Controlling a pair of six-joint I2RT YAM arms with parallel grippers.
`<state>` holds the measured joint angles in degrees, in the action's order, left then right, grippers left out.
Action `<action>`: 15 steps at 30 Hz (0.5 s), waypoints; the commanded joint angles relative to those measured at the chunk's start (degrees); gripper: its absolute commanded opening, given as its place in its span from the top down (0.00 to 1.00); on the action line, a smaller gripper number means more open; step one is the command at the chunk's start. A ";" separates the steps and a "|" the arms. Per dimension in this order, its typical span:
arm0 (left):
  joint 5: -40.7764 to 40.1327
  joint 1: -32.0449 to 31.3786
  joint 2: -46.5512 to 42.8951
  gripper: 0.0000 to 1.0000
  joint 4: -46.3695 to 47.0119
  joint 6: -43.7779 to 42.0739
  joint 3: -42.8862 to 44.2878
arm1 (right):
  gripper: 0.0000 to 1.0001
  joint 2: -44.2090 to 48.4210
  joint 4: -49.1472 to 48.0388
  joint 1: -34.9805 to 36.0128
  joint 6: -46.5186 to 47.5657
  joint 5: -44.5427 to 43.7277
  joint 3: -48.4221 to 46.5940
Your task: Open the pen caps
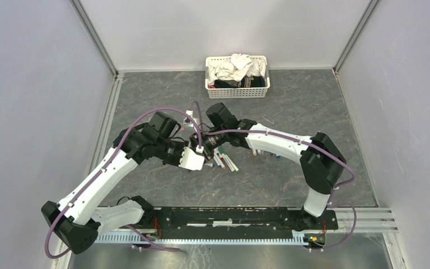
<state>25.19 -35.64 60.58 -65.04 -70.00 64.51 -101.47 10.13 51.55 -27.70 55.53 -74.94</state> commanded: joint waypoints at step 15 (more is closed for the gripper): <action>-3.22 -0.75 -1.50 0.72 -2.81 -7.14 1.60 | 1.00 -0.08 4.63 -0.23 4.97 1.51 -1.12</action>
<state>22.85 -36.12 60.55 -65.93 -73.12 64.55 -104.07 13.87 51.77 -25.63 55.66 -77.87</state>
